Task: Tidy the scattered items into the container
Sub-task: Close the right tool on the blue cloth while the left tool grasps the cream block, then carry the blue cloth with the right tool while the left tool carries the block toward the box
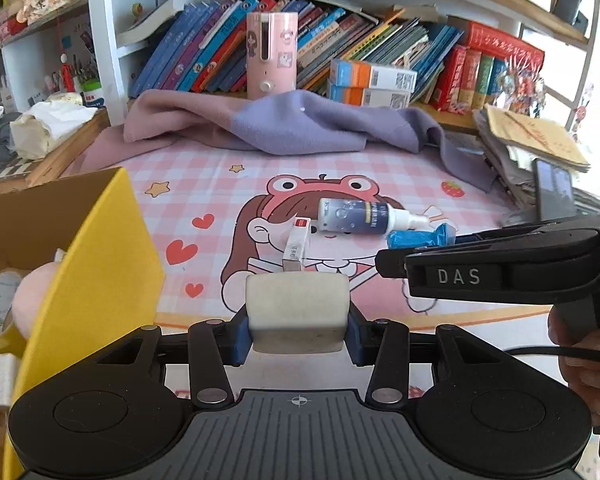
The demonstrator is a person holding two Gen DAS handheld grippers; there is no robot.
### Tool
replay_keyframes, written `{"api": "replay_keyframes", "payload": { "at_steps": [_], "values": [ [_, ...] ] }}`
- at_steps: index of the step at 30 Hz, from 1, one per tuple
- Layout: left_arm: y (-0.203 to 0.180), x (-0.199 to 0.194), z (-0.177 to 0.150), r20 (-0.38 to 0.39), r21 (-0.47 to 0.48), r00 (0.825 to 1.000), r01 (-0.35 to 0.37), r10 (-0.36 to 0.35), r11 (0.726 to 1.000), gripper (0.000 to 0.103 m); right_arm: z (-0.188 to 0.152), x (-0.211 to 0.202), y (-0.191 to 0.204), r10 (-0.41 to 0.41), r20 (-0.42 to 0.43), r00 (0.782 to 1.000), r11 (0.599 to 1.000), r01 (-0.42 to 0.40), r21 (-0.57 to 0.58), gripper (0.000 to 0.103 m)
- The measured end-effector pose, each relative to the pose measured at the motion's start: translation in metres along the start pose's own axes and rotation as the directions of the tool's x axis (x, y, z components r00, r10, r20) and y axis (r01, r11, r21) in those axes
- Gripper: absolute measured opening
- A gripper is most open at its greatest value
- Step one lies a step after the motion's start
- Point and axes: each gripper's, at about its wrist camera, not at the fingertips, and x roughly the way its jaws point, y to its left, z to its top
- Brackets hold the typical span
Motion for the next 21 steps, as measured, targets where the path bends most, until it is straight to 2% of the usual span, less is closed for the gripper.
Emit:
{"api": "replay_keyframes", "payload": {
  "at_steps": [9,21],
  "values": [
    [0.001,-0.047,-0.019,0.027,0.008,0.999,0.044,-0.044,0.999,0.043,-0.024,-0.049,0.024,-0.012,0.047,0.999,0.996,0.017,-0.086,0.039],
    [0.028,-0.107,-0.048,0.066,0.045,0.990,0.120,-0.122,0.992,0.043,-0.061,-0.104,0.069,-0.058,0.067,0.996,0.997,0.061,-0.053,0.039]
  ]
}}
